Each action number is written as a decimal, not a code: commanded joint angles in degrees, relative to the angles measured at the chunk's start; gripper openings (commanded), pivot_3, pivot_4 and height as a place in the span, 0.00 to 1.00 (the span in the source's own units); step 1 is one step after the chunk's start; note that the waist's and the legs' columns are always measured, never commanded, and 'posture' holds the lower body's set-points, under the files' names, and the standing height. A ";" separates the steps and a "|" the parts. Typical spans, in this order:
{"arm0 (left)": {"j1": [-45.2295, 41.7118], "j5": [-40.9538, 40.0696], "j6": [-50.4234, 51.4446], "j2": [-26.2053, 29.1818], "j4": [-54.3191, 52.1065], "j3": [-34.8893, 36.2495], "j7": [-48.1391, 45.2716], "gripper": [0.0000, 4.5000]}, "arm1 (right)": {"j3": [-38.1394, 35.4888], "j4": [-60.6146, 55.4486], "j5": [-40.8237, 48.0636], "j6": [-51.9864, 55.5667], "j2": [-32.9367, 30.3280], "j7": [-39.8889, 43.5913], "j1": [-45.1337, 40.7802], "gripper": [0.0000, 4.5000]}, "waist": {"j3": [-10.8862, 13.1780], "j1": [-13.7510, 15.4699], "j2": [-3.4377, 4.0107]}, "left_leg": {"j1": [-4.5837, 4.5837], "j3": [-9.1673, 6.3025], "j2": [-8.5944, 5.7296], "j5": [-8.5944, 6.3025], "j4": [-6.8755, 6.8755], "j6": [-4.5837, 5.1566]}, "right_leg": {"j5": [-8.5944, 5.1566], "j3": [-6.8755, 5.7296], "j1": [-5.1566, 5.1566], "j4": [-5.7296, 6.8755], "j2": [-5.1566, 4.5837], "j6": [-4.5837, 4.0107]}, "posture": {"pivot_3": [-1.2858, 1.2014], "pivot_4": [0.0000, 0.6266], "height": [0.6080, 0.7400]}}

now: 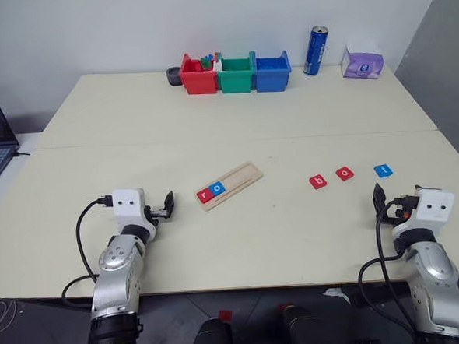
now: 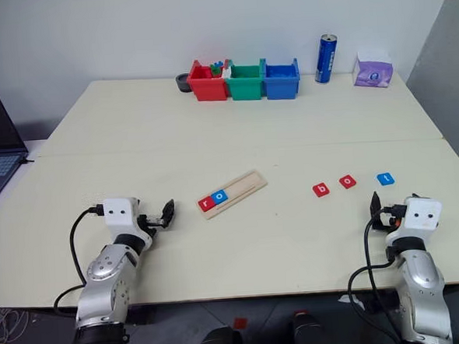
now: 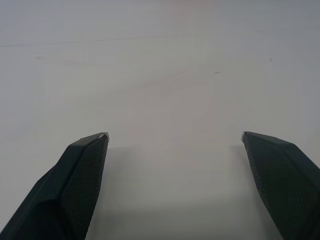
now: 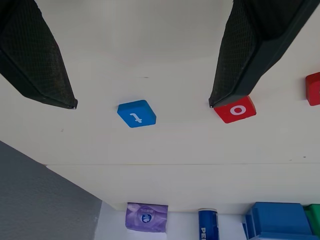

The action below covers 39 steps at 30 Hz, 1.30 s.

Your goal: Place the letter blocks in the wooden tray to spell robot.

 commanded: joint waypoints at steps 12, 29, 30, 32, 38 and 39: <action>0.03 -1.02 -1.48 1.25 -2.08 0.37 -2.52 1.00 | -0.31 -0.91 -0.53 -0.85 -0.62 -0.01 -0.48 1.00 | 0.00 -0.02 0.00 | 0.00 0.01 0.00 0.00 0.00 0.00 | -0.01 -0.01 0.00 0.00 0.00 0.01 | 0.52 0.24 1.00; -0.76 -0.10 -0.16 3.57 0.10 -1.43 -6.76 1.00 | 0.09 -1.44 -0.25 -0.38 -0.56 0.77 -0.23 1.00 | 0.00 -0.03 0.00 | 0.00 0.02 0.00 0.00 0.00 0.00 | -0.01 -0.01 0.00 0.00 0.01 0.02 | 0.52 0.24 1.00; -0.71 -1.96 0.22 3.95 -0.60 -1.68 -9.75 1.00 | 0.44 -1.86 0.12 -0.09 -0.78 1.61 0.01 1.00 | 0.00 -0.05 0.00 | 0.00 0.02 0.00 0.00 0.00 0.00 | -0.01 -0.02 0.00 0.00 0.01 0.01 | 0.52 0.24 1.00; -1.13 -4.18 0.48 4.60 -1.05 -2.27 -14.15 1.00 | 1.45 -2.82 0.98 0.65 -1.17 3.59 0.44 1.00 | 0.00 -0.08 0.00 | 0.00 0.04 0.00 0.00 -0.01 0.00 | -0.02 -0.03 0.00 0.00 0.01 0.00 | 0.52 0.24 1.00; -5.60 -3.64 0.09 8.21 3.23 -6.46 -23.79 1.00 | 10.78 -9.73 6.37 6.43 -6.27 18.13 2.42 1.00 | 0.01 -0.10 0.01 | -0.01 0.05 -0.01 0.00 0.00 0.00 | -0.05 -0.07 0.00 -0.01 0.04 0.02 | 0.52 0.24 1.00; -6.18 -3.54 -0.03 8.56 3.98 -6.85 -24.66 1.00 | 11.68 -10.71 7.10 7.44 -7.04 19.34 2.43 1.00 | 0.01 -0.10 0.01 | 0.00 0.04 0.00 0.00 0.00 0.01 | -0.05 -0.07 0.00 0.00 0.04 0.02 | 0.52 0.24 1.00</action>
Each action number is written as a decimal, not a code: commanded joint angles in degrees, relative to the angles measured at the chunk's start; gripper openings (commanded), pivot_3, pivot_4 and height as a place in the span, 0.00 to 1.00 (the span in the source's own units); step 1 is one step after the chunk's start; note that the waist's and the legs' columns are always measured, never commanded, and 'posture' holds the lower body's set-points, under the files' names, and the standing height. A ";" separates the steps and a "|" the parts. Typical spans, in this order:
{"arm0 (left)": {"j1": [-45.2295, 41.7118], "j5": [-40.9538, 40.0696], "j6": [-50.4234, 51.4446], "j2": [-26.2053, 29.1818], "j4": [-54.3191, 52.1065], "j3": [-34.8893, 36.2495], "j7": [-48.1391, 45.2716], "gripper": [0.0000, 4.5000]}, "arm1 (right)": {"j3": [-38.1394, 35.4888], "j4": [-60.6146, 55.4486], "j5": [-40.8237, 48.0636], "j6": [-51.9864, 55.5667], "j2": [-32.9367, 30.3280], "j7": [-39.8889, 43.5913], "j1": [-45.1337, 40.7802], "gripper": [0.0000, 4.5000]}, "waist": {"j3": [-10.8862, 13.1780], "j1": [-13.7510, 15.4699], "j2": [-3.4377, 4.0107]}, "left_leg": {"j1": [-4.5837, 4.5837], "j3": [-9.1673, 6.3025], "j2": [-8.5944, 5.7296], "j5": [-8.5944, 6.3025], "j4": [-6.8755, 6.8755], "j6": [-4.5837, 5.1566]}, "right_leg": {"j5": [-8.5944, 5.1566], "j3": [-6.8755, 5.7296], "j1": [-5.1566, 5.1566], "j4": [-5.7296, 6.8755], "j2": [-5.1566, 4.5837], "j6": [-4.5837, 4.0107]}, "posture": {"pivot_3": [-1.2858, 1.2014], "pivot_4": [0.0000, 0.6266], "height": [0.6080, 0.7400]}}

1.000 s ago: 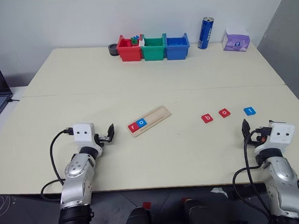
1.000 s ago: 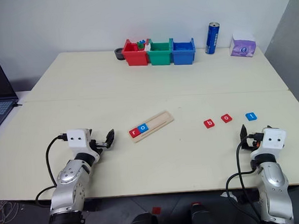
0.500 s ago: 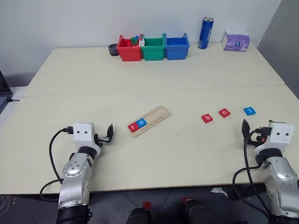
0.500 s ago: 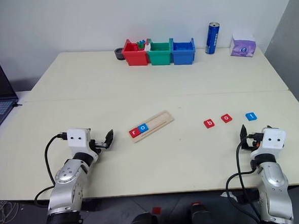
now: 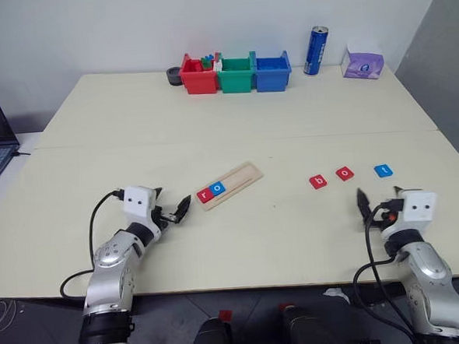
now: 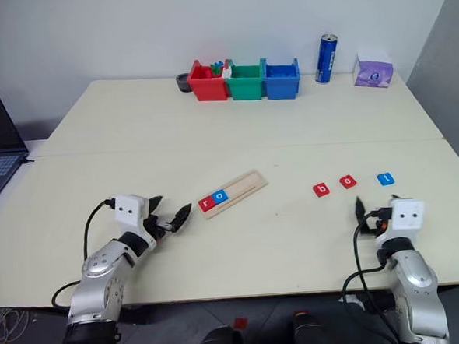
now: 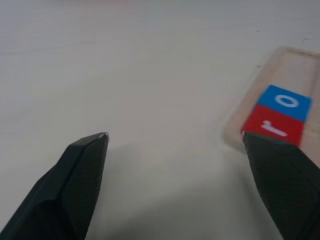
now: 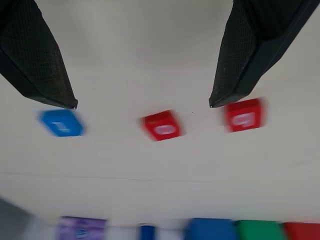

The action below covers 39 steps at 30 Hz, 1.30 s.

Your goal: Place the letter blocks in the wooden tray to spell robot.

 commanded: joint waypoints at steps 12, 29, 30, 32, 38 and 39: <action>-13.06 2.13 -1.99 4.71 13.75 -8.21 -18.00 1.00 | 10.40 -17.36 5.90 12.58 -12.13 14.57 -3.77 1.00 | 0.05 0.05 -0.09 | -0.07 -0.03 -0.04 0.00 0.02 0.00 | -0.02 -0.09 0.00 -0.05 0.02 0.03 | 0.52 0.24 1.00; -18.21 10.54 -2.48 6.10 19.75 -14.77 -20.75 1.00 | 11.06 -19.39 4.54 13.36 -11.75 13.92 -3.45 1.00 | 0.04 0.07 -0.10 | -0.08 -0.05 -0.04 0.00 0.04 0.00 | -0.02 -0.11 0.01 -0.03 0.02 0.04 | 0.52 0.24 1.00; -18.26 10.80 -1.97 6.30 19.71 -15.19 -21.04 1.00 | 11.21 -19.43 4.52 13.39 -11.74 13.92 -3.54 1.00 | 0.03 0.06 -0.10 | -0.07 -0.04 -0.04 0.00 0.04 0.00 | -0.02 -0.10 0.01 -0.03 0.02 0.04 | 0.52 0.24 1.00; -18.22 11.19 -1.00 6.79 19.41 -16.05 -21.84 1.00 | 11.44 -19.48 4.54 13.43 -11.70 13.86 -3.70 1.00 | 0.03 0.06 -0.09 | -0.06 -0.04 -0.04 0.00 0.04 0.01 | -0.02 -0.10 0.01 -0.02 0.03 0.04 | 0.52 0.24 1.00; -18.07 11.94 1.47 8.08 18.55 -17.88 -23.38 0.75 | 11.89 -19.37 4.68 13.36 -11.79 13.64 -4.10 1.00 | 0.00 0.05 -0.09 | -0.04 -0.05 -0.03 0.00 0.04 0.01 | -0.03 -0.09 0.01 -0.01 0.04 0.04 | 0.52 0.24 1.00; -18.06 11.98 1.62 8.22 18.54 -18.06 -23.51 0.75 | 11.92 -19.33 4.68 13.35 -11.83 13.63 -4.19 1.00 | 0.00 0.04 -0.09 | -0.03 -0.05 -0.03 0.00 0.04 0.01 | -0.03 -0.09 0.01 -0.01 0.04 0.04 | 0.52 0.24 1.00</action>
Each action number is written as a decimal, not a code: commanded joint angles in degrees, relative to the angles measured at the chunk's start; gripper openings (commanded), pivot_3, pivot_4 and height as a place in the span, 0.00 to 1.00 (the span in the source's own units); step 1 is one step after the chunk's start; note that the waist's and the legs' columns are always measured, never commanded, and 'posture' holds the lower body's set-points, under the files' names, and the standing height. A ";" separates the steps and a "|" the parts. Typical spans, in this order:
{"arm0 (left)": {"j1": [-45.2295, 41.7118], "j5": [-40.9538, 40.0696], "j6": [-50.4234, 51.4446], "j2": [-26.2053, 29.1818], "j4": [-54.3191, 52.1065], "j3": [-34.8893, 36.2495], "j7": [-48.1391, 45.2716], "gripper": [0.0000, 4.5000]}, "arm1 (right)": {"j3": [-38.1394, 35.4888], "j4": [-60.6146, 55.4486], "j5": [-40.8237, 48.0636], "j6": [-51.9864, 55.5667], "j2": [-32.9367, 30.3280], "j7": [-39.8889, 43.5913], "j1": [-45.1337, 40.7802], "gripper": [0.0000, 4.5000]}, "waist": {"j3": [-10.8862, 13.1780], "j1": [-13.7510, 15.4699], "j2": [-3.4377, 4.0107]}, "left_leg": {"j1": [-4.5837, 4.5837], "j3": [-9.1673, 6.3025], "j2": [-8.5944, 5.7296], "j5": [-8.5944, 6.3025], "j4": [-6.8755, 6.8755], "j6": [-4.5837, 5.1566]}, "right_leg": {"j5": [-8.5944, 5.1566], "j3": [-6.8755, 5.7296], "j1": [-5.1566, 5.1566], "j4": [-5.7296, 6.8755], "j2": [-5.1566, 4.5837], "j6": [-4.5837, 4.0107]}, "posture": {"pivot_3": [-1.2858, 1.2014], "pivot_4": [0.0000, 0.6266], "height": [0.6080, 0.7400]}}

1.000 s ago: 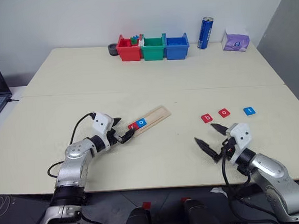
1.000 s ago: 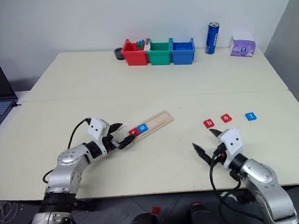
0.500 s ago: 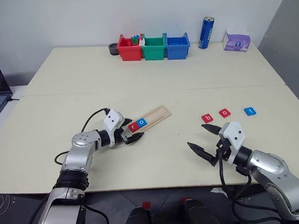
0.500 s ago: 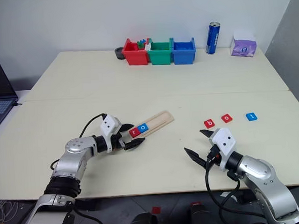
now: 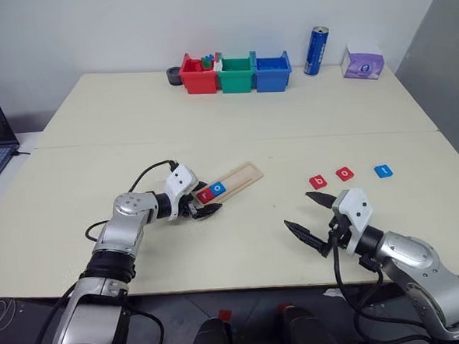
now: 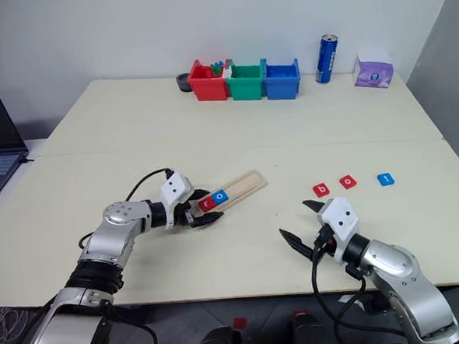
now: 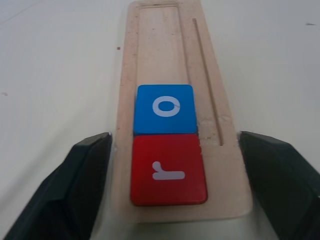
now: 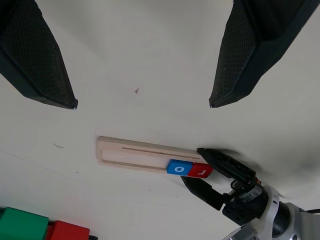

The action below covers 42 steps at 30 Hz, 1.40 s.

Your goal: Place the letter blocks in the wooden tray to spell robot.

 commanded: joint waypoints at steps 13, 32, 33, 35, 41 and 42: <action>2.99 0.03 -0.73 1.85 -8.24 -6.82 -13.03 0.75 | -2.86 -5.74 1.16 -0.08 -7.39 4.37 4.78 1.00 | -0.04 0.37 -0.04 | -0.06 0.00 0.00 0.00 -0.01 0.00 | -0.04 -0.05 0.01 -0.03 -0.02 -0.02 | 0.52 0.24 1.00; 0.58 3.01 -5.27 -2.96 -7.73 -14.19 -17.64 0.75 | -11.22 -11.45 7.43 3.39 -12.66 7.53 14.78 1.00 | -0.07 0.70 -0.10 | -0.10 -0.03 -0.05 0.00 0.08 0.01 | -0.06 -0.11 0.05 -0.03 -0.05 0.01 | 0.52 0.24 1.00; 0.58 3.08 -5.44 -3.07 -7.70 -14.22 -17.60 0.75 | -11.07 -11.62 7.38 3.44 -12.58 7.38 14.87 1.00 | -0.07 0.73 -0.10 | -0.10 -0.03 -0.05 0.00 0.08 0.01 | -0.06 -0.11 0.06 -0.03 -0.05 0.01 | 0.52 0.24 1.00; 0.65 3.15 -5.75 -3.12 -7.72 -14.35 -17.75 0.75 | -10.78 -11.87 7.27 3.51 -12.45 7.09 15.01 1.00 | -0.07 0.73 -0.11 | -0.11 -0.03 -0.06 0.00 0.08 0.01 | -0.06 -0.10 0.06 -0.03 -0.05 0.01 | 0.52 0.24 1.00; 0.90 2.49 -6.51 -3.14 -7.44 -14.49 -18.71 0.98 | -10.42 -12.02 7.13 3.74 -12.47 6.78 14.93 1.00 | -0.07 0.72 -0.10 | -0.10 -0.02 -0.07 0.00 0.08 0.01 | -0.06 -0.09 0.06 -0.03 -0.04 0.01 | 0.52 0.24 1.00; 0.78 2.44 -6.45 -3.26 -7.26 -14.39 -18.66 0.99 | -10.41 -12.07 7.16 3.76 -12.49 6.77 14.92 1.00 | -0.07 0.72 -0.10 | -0.10 -0.02 -0.06 0.00 0.08 0.01 | -0.06 -0.10 0.06 -0.03 -0.04 0.01 | 0.52 0.24 1.00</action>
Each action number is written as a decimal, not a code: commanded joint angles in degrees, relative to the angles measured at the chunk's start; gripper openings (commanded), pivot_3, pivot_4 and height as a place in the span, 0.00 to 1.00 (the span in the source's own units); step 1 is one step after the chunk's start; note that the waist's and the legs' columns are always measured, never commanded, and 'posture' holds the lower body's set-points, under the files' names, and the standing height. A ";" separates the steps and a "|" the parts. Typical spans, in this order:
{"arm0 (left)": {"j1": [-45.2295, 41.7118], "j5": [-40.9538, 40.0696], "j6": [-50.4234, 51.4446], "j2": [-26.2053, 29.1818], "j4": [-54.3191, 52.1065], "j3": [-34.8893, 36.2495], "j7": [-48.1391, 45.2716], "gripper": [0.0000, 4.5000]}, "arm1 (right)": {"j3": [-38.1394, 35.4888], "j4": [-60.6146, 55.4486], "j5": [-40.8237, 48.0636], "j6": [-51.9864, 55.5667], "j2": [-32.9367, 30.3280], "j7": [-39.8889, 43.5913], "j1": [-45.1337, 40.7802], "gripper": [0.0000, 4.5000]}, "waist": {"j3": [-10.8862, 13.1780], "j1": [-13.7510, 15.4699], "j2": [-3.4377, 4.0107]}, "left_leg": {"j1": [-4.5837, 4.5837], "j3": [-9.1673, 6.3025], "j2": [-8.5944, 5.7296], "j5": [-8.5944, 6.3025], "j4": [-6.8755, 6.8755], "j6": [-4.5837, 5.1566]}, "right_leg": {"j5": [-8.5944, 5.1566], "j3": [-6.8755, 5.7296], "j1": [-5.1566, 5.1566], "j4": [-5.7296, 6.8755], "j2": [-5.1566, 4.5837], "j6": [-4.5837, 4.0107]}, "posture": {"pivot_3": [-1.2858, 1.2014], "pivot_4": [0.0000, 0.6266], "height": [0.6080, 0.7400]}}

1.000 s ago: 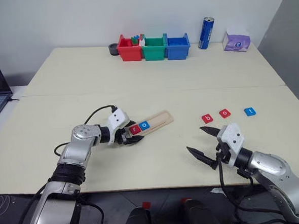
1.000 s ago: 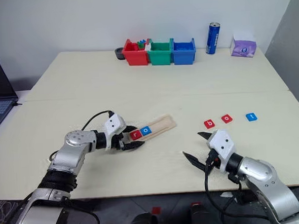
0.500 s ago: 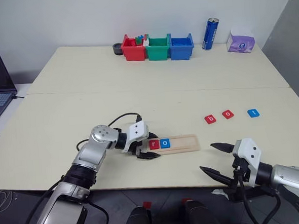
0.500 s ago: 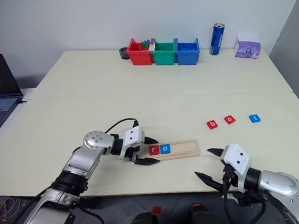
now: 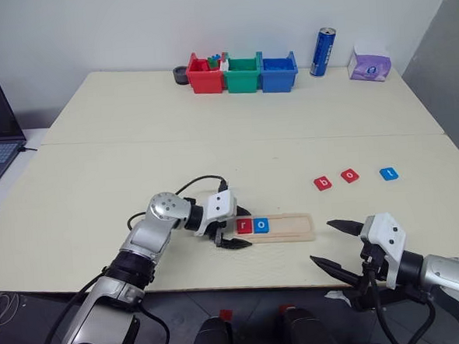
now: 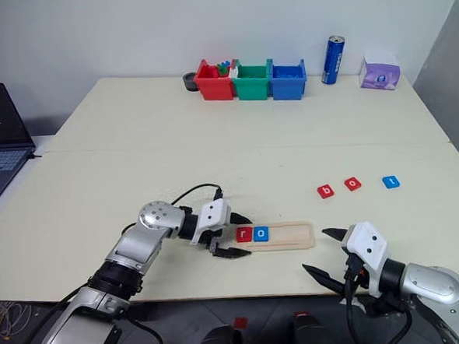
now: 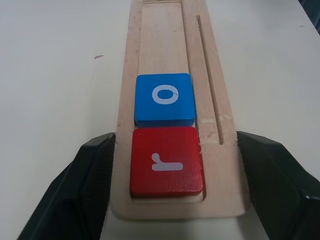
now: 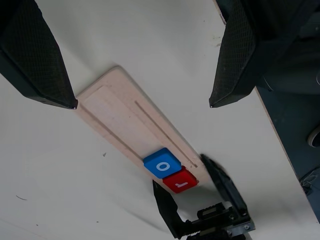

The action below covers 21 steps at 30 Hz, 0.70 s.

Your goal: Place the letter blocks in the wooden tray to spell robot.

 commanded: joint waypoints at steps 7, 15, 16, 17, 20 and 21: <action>0.37 0.80 -2.11 -0.63 1.46 -0.66 -0.35 0.99 | -0.37 -2.15 0.70 0.27 -0.18 0.06 -0.54 1.00 | 0.00 0.00 0.00 | 0.02 0.00 0.00 0.00 0.01 0.00 | 0.00 0.01 0.01 0.01 0.00 0.00 | 0.52 0.24 1.00; 3.32 -1.85 0.36 2.56 -3.62 2.17 -0.76 0.99 | -0.15 0.85 0.72 1.25 1.61 -1.79 -5.82 1.00 | 0.00 -0.68 0.00 | 0.03 -0.01 0.03 0.00 0.00 0.00 | 0.00 0.01 0.00 0.02 0.06 0.00 | 0.52 0.24 1.00; 3.79 -2.33 0.92 2.94 -4.48 2.54 -0.72 0.99 | 0.23 1.71 0.27 1.42 2.25 -2.64 -7.17 1.00 | 0.00 -0.80 0.00 | 0.05 -0.01 0.05 0.00 -0.02 0.00 | 0.00 0.02 -0.01 0.02 0.09 -0.01 | 0.52 0.24 1.00; 4.23 -2.84 1.52 3.17 -5.33 3.01 -0.48 0.99 | 0.53 2.56 0.23 1.83 3.11 -3.50 -8.56 1.00 | 0.00 -0.85 0.00 | 0.06 -0.01 0.06 0.00 -0.02 0.00 | 0.00 0.05 -0.01 0.04 0.11 -0.01 | 0.52 0.24 1.00; 5.15 -3.87 2.71 3.74 -7.16 4.23 0.25 0.99 | 2.13 5.31 -0.90 3.51 5.76 -6.76 -12.76 1.00 | 0.00 -0.84 -0.01 | 0.09 -0.01 0.06 0.00 -0.02 0.00 | 0.01 0.09 -0.02 0.05 0.16 -0.02 | 0.52 0.24 1.00; 5.46 -4.07 2.93 4.05 -7.64 4.47 0.25 0.99 | 3.00 6.44 -2.51 3.61 6.33 -8.19 -14.12 1.00 | 0.01 -0.78 -0.01 | 0.09 0.00 0.07 0.00 -0.02 0.00 | 0.01 0.09 -0.02 0.06 0.17 -0.02 | 0.52 0.24 1.00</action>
